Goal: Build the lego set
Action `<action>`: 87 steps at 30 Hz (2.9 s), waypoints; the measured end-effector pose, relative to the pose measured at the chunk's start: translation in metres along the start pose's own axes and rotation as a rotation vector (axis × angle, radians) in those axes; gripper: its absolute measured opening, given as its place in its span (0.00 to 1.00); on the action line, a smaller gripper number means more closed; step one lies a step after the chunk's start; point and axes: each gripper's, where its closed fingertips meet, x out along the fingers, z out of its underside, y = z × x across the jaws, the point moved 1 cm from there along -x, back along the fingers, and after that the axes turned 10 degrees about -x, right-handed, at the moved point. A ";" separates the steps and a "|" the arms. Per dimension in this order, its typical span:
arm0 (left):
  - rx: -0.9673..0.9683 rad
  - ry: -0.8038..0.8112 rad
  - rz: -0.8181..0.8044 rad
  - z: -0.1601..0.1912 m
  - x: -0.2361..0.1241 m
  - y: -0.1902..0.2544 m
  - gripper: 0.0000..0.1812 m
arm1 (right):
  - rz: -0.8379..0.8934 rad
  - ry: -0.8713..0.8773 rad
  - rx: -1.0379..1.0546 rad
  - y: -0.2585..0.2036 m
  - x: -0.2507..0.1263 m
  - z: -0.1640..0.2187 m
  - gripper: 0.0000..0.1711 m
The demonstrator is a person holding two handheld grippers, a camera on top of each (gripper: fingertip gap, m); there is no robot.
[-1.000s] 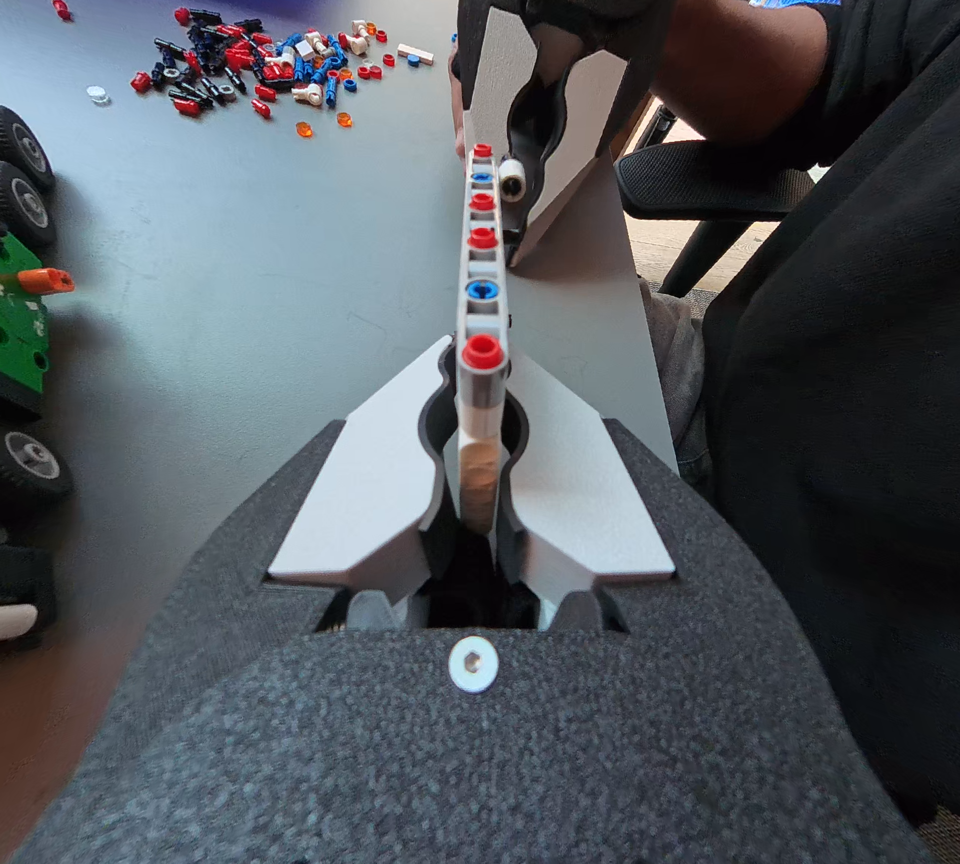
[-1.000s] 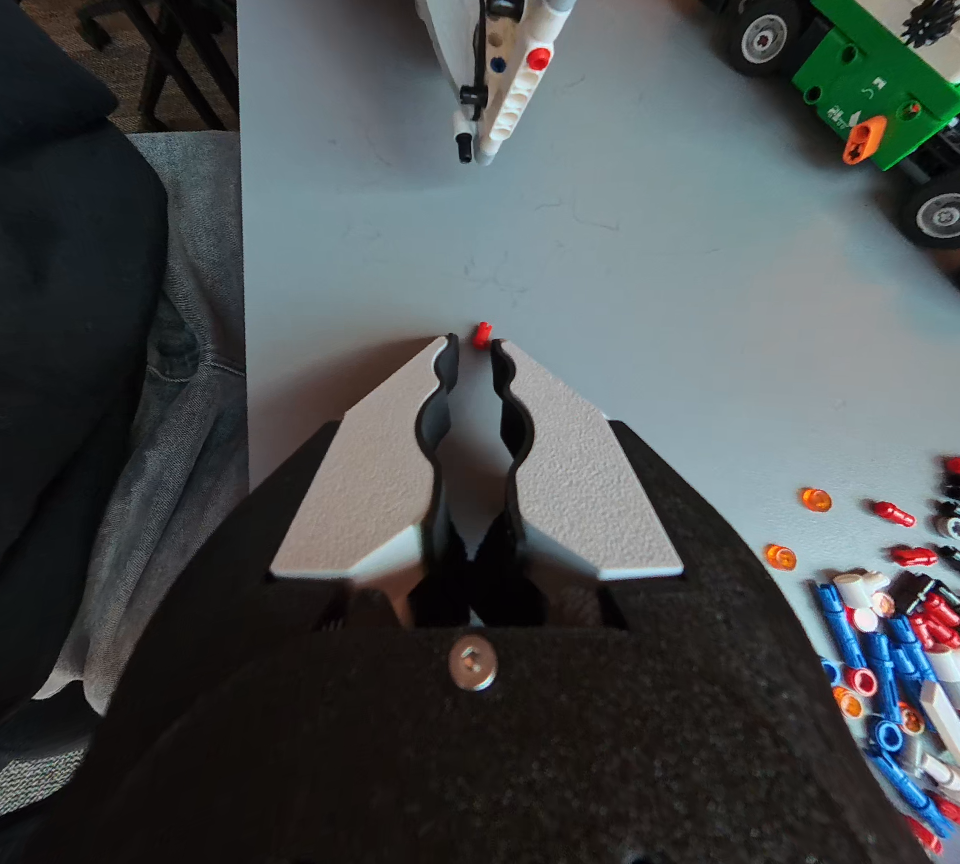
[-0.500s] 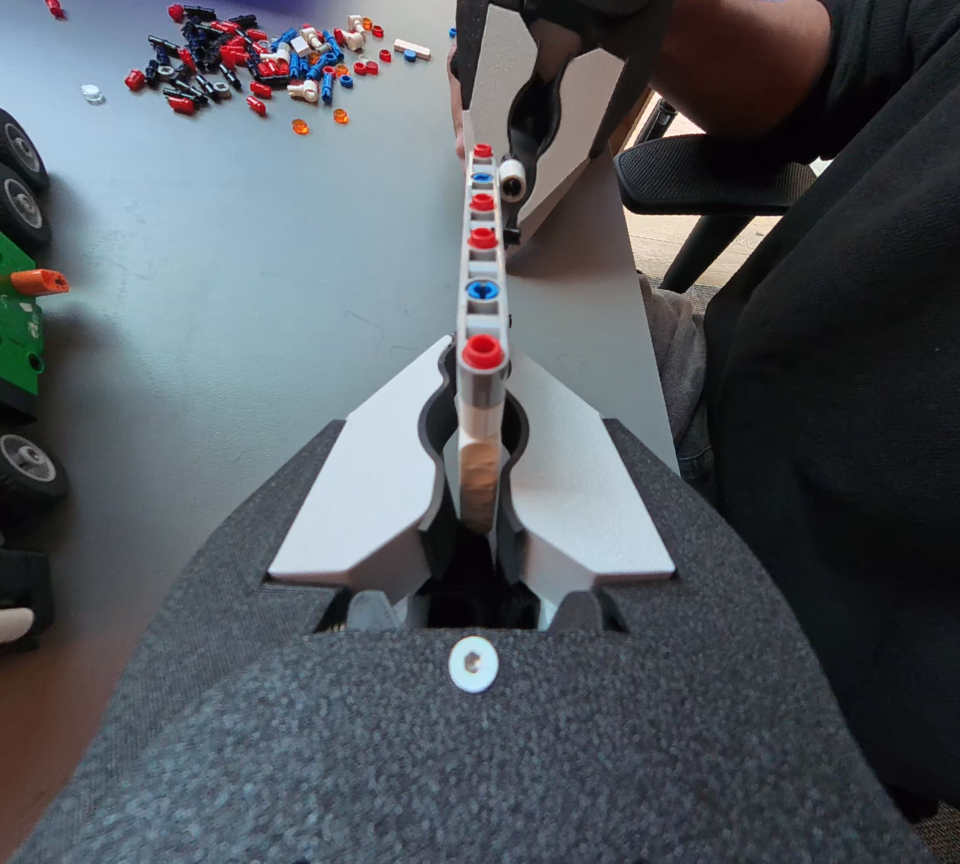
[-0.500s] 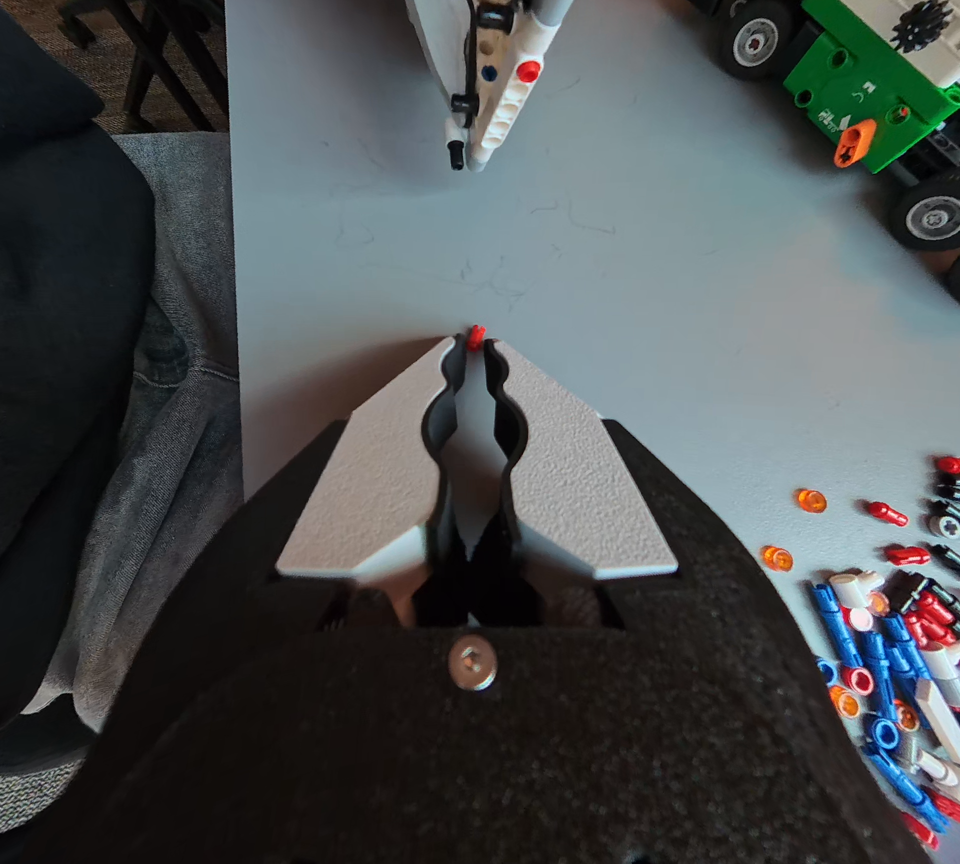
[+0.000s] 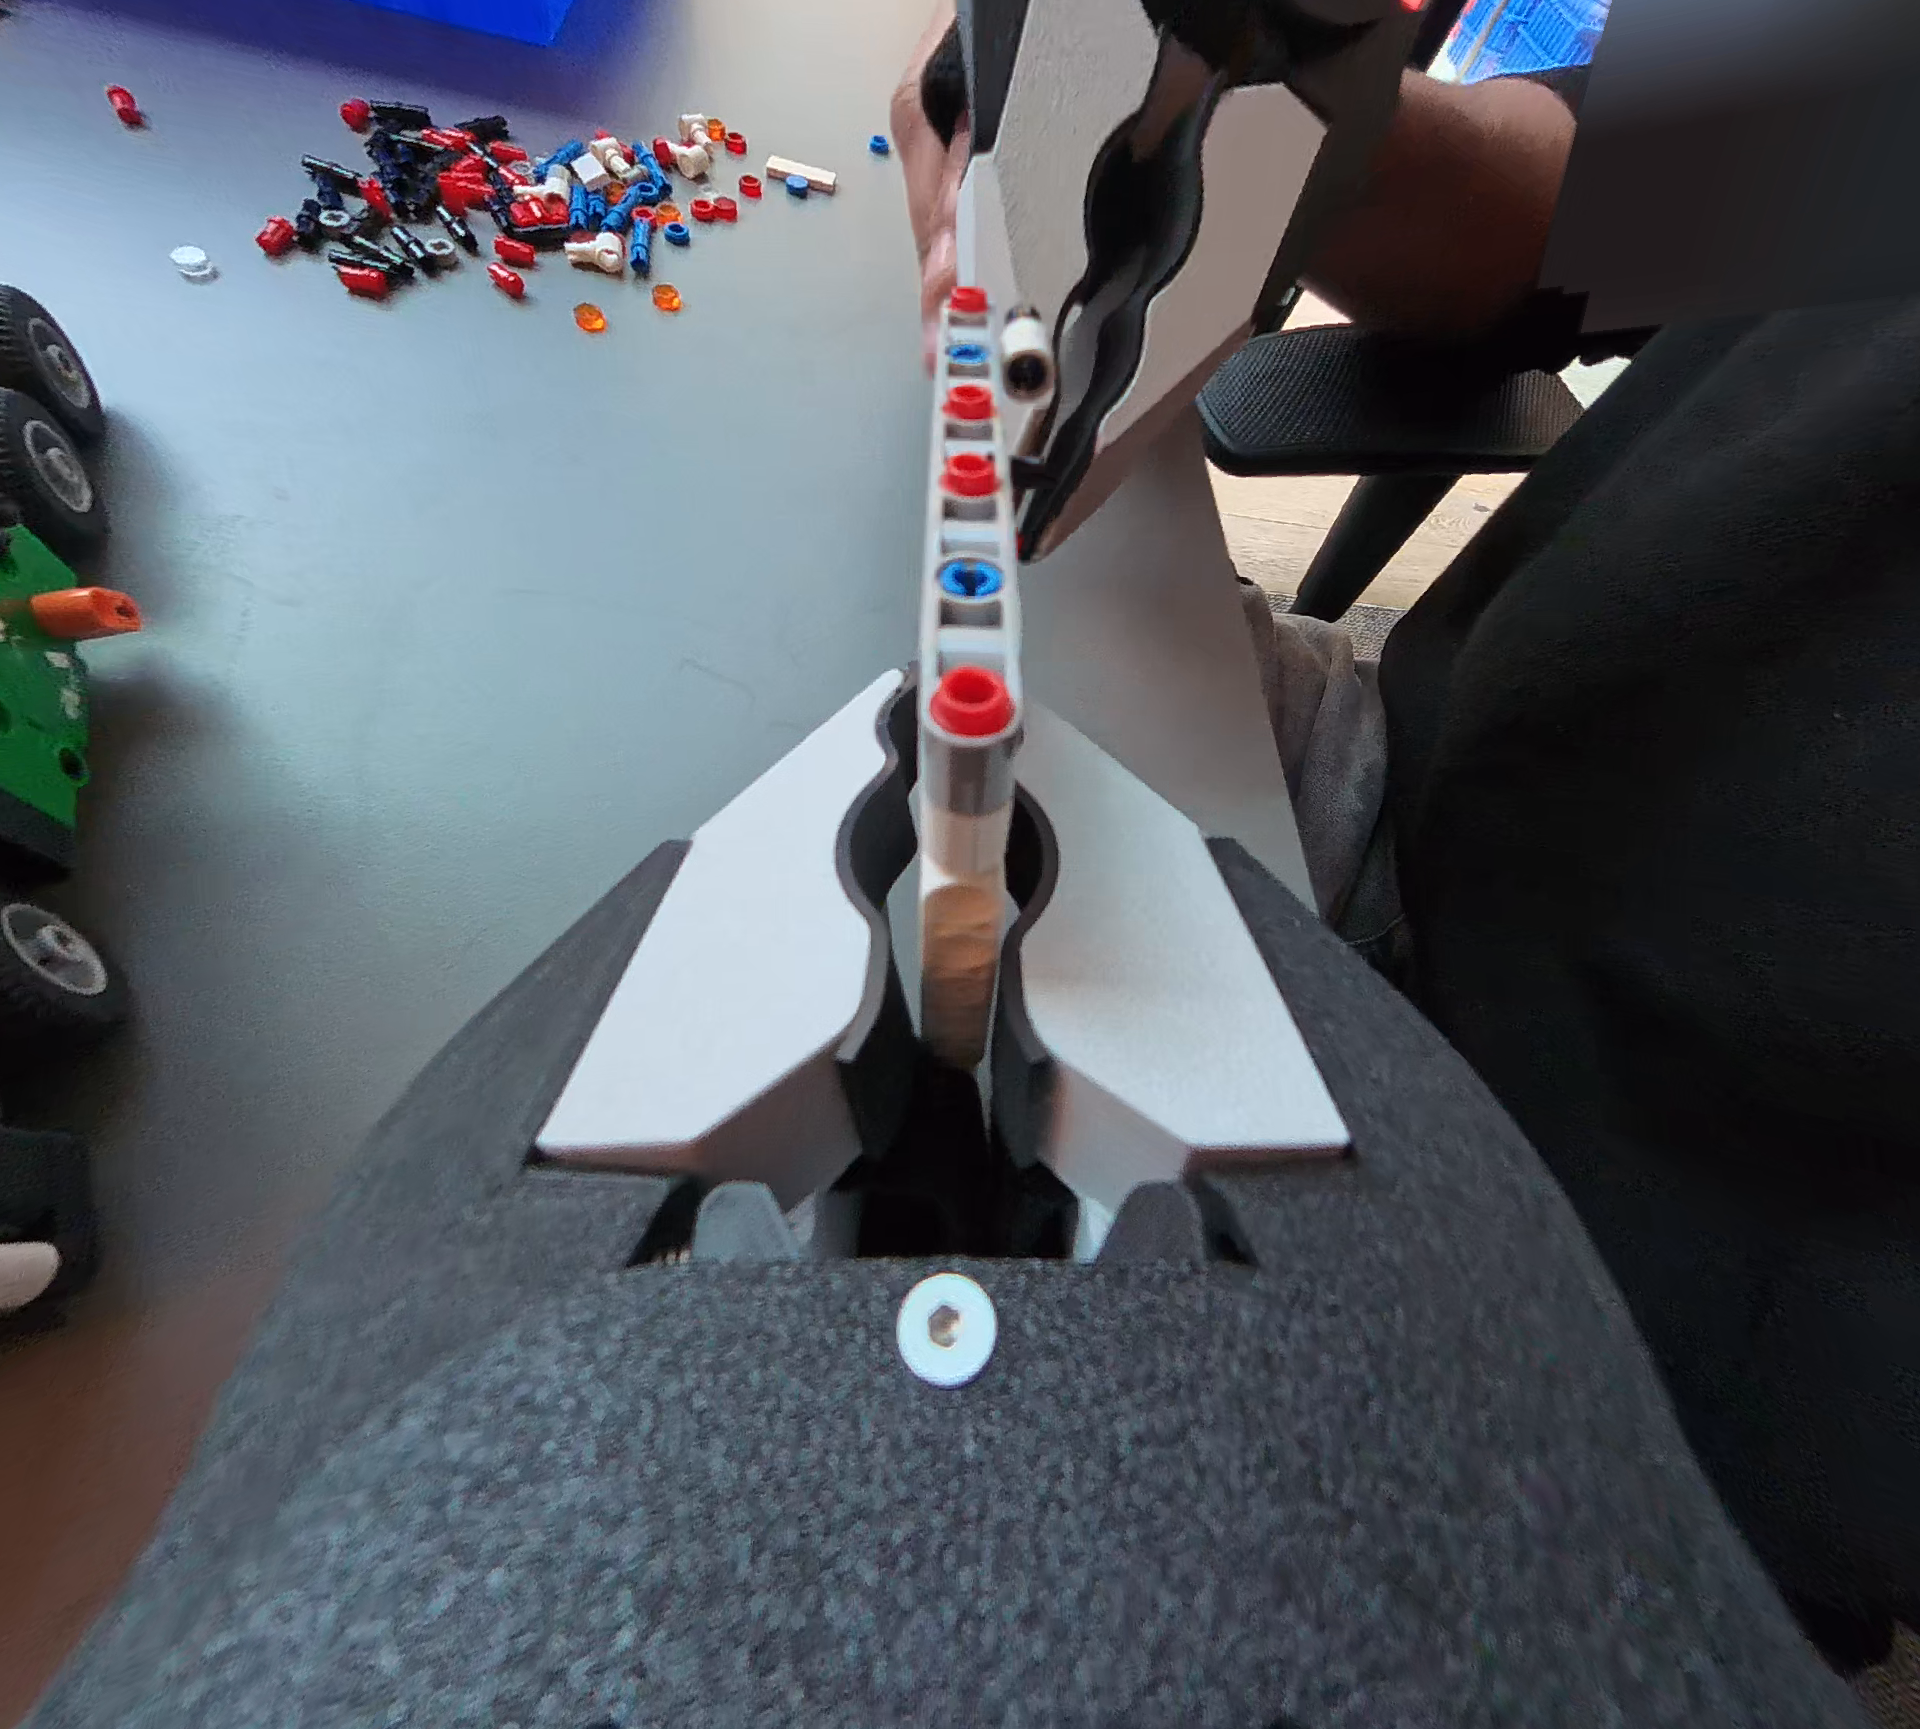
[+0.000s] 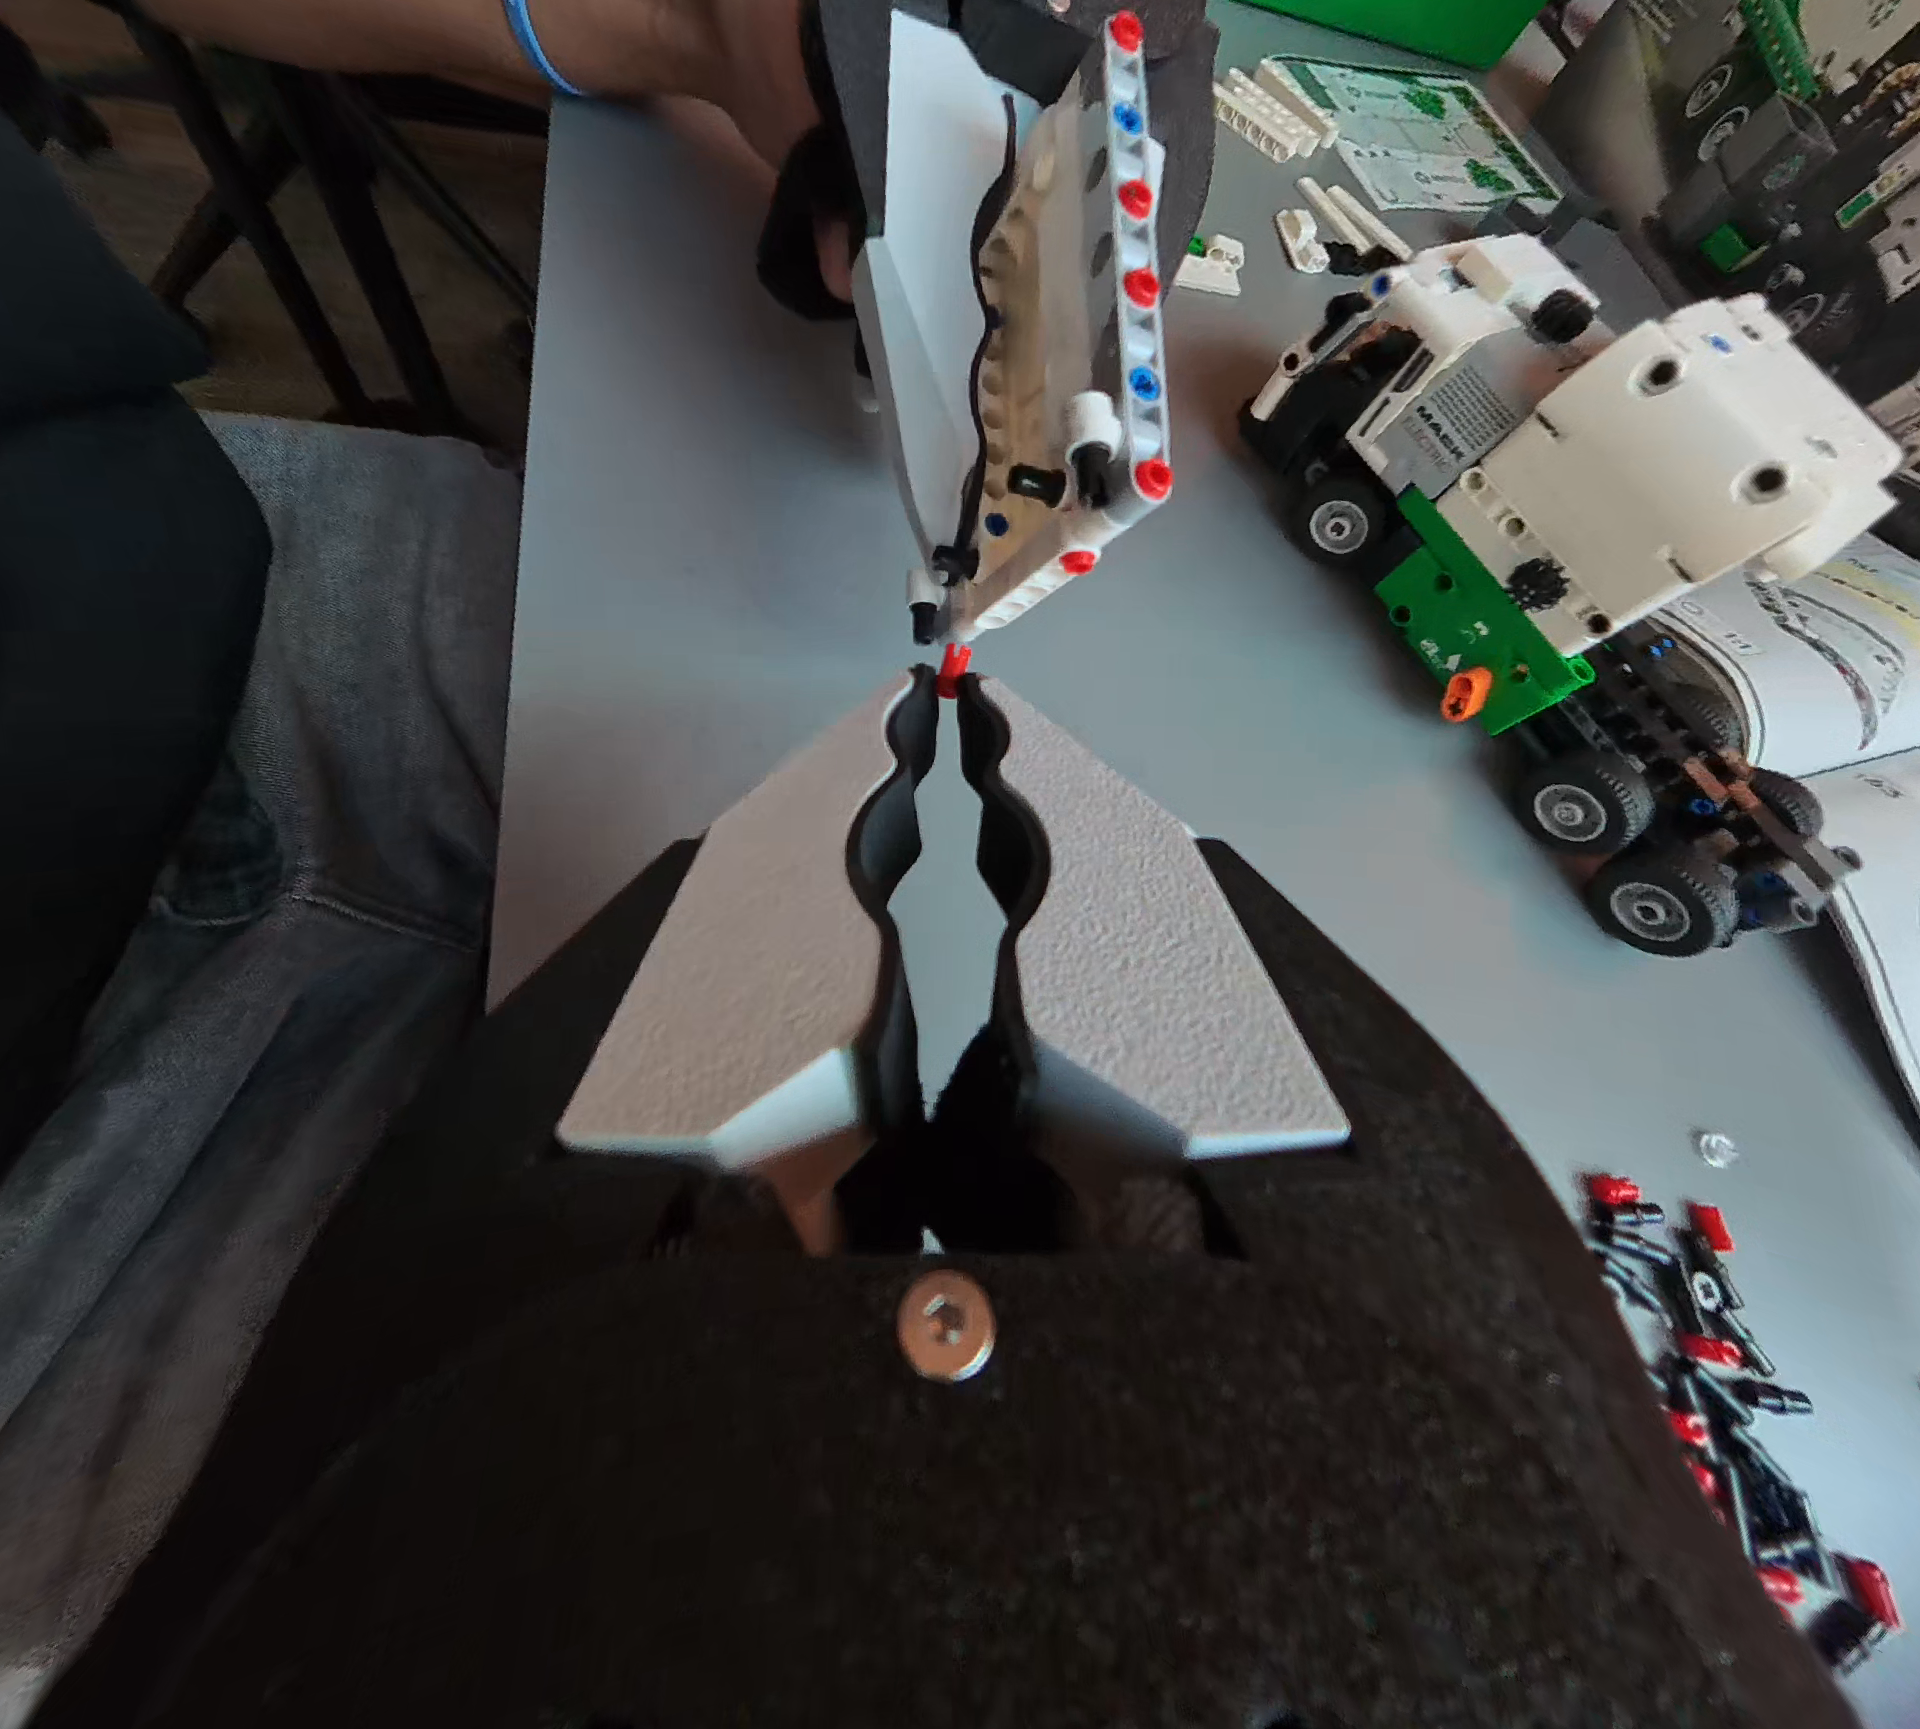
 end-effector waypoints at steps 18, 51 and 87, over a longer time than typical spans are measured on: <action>0.033 -0.071 0.046 0.008 0.008 0.010 0.03 | -0.053 0.025 0.015 -0.010 0.009 0.005 0.02; -0.041 0.070 0.030 -0.012 -0.003 0.000 0.03 | 0.046 0.210 0.238 0.014 -0.001 -0.009 0.00; 0.058 -0.037 -0.030 0.000 0.008 0.011 0.04 | -0.252 0.034 0.226 0.018 0.008 -0.044 0.04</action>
